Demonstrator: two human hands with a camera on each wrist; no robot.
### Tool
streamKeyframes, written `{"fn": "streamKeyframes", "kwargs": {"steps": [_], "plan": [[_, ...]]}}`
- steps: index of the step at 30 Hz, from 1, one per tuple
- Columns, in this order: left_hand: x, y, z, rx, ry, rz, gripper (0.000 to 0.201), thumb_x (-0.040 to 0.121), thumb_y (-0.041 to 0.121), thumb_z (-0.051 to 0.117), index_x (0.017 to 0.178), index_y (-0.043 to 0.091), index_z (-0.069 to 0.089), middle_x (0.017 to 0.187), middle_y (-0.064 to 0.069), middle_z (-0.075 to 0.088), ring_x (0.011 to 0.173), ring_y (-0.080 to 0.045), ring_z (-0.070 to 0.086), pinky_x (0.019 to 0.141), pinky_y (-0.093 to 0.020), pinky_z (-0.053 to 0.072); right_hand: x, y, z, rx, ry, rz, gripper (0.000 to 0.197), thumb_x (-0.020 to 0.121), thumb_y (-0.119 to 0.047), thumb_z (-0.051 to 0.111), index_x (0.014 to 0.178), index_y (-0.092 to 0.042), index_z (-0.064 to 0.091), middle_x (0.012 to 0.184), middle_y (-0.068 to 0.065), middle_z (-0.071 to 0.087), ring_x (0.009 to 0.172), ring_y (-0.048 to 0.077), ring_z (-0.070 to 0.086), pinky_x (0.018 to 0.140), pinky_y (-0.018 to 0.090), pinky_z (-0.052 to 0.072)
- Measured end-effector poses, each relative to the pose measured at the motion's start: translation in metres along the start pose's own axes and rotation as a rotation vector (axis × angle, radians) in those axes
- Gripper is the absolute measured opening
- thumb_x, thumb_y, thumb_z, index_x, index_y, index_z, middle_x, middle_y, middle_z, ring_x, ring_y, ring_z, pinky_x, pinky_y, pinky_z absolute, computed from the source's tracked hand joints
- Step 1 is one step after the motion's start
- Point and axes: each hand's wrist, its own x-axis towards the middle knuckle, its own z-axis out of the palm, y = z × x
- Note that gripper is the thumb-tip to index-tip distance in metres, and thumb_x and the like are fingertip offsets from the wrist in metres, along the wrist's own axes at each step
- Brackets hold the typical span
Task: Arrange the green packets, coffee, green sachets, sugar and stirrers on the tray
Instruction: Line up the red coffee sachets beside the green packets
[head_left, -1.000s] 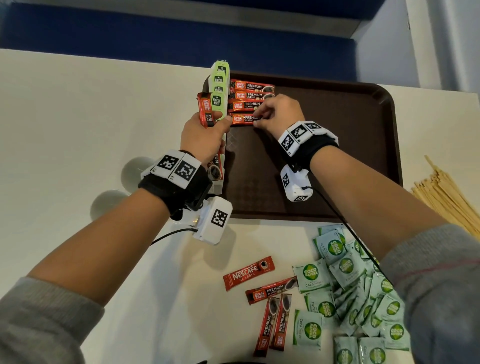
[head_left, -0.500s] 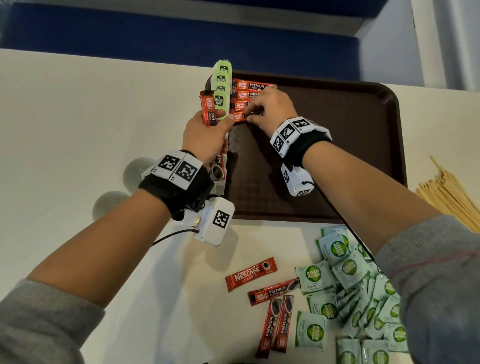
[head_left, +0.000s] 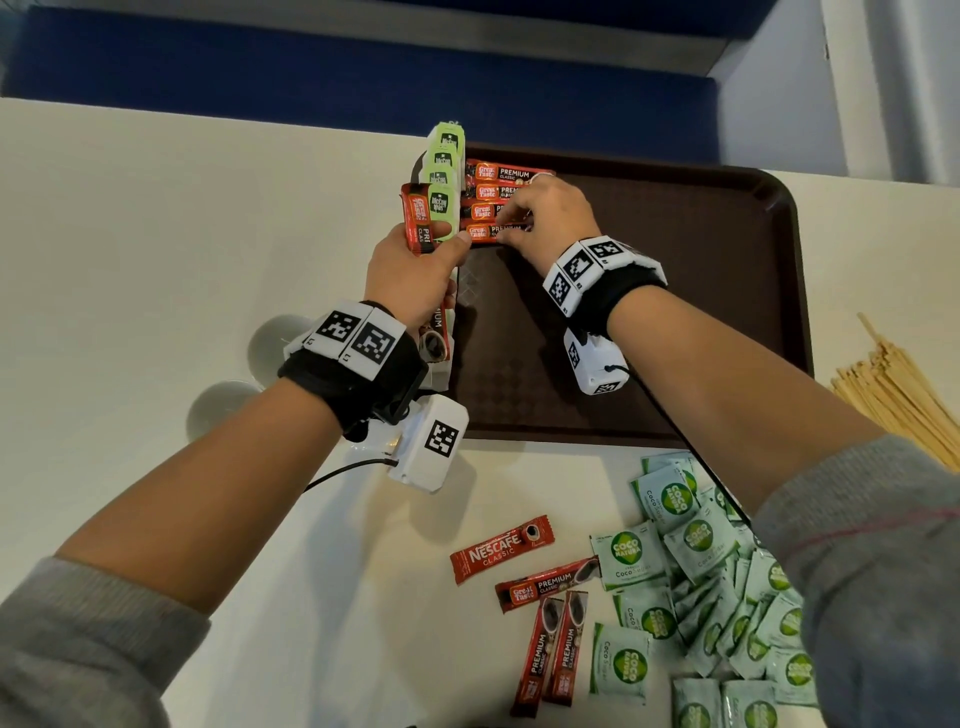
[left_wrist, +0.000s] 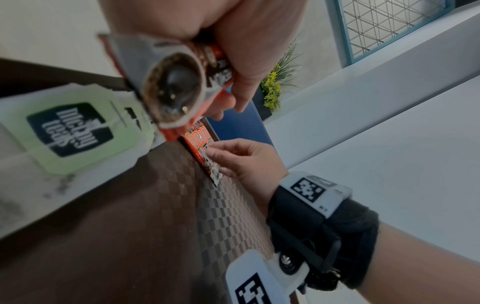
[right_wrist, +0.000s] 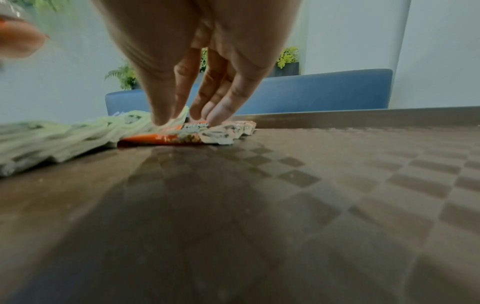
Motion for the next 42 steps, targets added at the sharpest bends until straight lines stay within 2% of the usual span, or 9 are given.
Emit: {"fn": "streamKeyframes", "kwargs": {"steps": [2, 7, 10, 18, 23, 26, 31, 36, 42], "plan": [[-0.001, 0.001, 0.000, 0.007, -0.020, -0.001, 0.025, 0.087, 0.026, 0.065, 0.108, 0.013, 0.059, 0.084, -0.004, 0.066, 0.053, -0.011, 0.054, 0.058, -0.027, 0.050, -0.003, -0.003, -0.004, 0.090, 0.059, 0.014, 0.015, 0.083, -0.029, 0.069, 0.092, -0.017, 0.071, 0.105, 0.001, 0.060, 0.099, 0.015, 0.056, 0.090, 0.031, 0.048], [-0.009, 0.004, 0.001, 0.088, -0.141, 0.016, 0.009, 0.089, 0.019, 0.059, 0.098, 0.019, 0.058, 0.075, 0.002, 0.062, 0.049, -0.006, 0.053, 0.054, -0.020, 0.048, -0.013, -0.019, -0.024, 0.345, 0.066, 0.017, 0.026, 0.089, -0.042, 0.058, 0.088, -0.018, 0.068, 0.080, -0.009, 0.060, 0.069, -0.001, 0.052, 0.061, 0.004, 0.038], [-0.014, 0.006, 0.003, 0.097, -0.184, -0.005, 0.015, 0.092, 0.021, 0.056, 0.105, 0.016, 0.061, 0.074, 0.005, 0.062, 0.055, -0.008, 0.054, 0.053, -0.020, 0.046, -0.018, -0.028, -0.033, 0.451, -0.004, -0.031, 0.024, 0.089, -0.039, 0.059, 0.095, -0.018, 0.069, 0.078, -0.016, 0.059, 0.075, 0.000, 0.056, 0.070, 0.015, 0.047], [-0.026, 0.010, 0.006, 0.102, -0.222, -0.030, 0.015, 0.091, 0.020, 0.060, 0.103, 0.013, 0.060, 0.068, 0.001, 0.056, 0.053, -0.012, 0.051, 0.049, -0.022, 0.047, -0.031, -0.032, -0.043, 0.596, -0.146, -0.064, 0.028, 0.099, -0.032, 0.044, 0.099, -0.017, 0.067, 0.085, -0.020, 0.059, 0.072, -0.010, 0.058, 0.062, 0.006, 0.043], [-0.032, 0.009, 0.006, 0.108, -0.255, -0.026, 0.020, 0.089, 0.021, 0.062, 0.107, 0.014, 0.060, 0.070, 0.000, 0.054, 0.053, -0.010, 0.051, 0.045, -0.018, 0.047, -0.036, -0.030, -0.049, 0.543, -0.183, -0.134, 0.014, 0.084, -0.025, 0.069, 0.096, -0.017, 0.068, 0.086, -0.017, 0.061, 0.076, -0.009, 0.057, 0.073, 0.005, 0.043], [-0.033, 0.007, 0.006, 0.129, -0.269, -0.034, 0.026, 0.087, 0.025, 0.065, 0.107, 0.010, 0.059, 0.071, -0.002, 0.055, 0.052, -0.011, 0.052, 0.046, -0.020, 0.047, -0.037, -0.030, -0.052, 0.512, -0.204, -0.144, 0.007, 0.086, -0.020, 0.066, 0.091, -0.016, 0.066, 0.083, -0.016, 0.060, 0.074, -0.008, 0.056, 0.073, 0.005, 0.042], [-0.038, 0.000, 0.002, 0.188, -0.285, -0.046, 0.010, 0.088, 0.025, 0.065, 0.084, 0.018, 0.059, 0.067, -0.001, 0.056, 0.045, -0.010, 0.046, 0.039, -0.018, 0.041, -0.033, -0.028, -0.055, 0.615, -0.047, -0.012, 0.015, 0.093, -0.013, 0.056, 0.081, -0.022, 0.053, 0.075, -0.006, 0.063, 0.062, 0.002, 0.061, 0.061, 0.016, 0.050], [-0.034, 0.003, -0.006, 0.221, -0.193, -0.004, 0.024, 0.089, 0.035, 0.061, 0.078, 0.015, 0.056, 0.069, -0.007, 0.057, 0.039, -0.010, 0.045, 0.040, -0.021, 0.040, -0.027, -0.016, -0.061, 0.525, 0.058, 0.046, 0.005, 0.092, -0.014, 0.058, 0.096, -0.014, 0.060, 0.083, -0.004, 0.064, 0.075, 0.012, 0.065, 0.073, 0.026, 0.057], [-0.034, 0.019, -0.002, 0.090, -0.078, 0.048, 0.024, 0.088, 0.039, 0.063, 0.077, 0.018, 0.063, 0.094, -0.022, 0.070, 0.032, -0.007, 0.041, 0.038, -0.020, 0.038, -0.038, -0.019, -0.058, 0.288, -0.146, -0.102, 0.010, 0.089, -0.015, 0.062, 0.095, -0.020, 0.067, 0.078, -0.016, 0.058, 0.071, -0.005, 0.053, 0.071, 0.007, 0.040]]}}
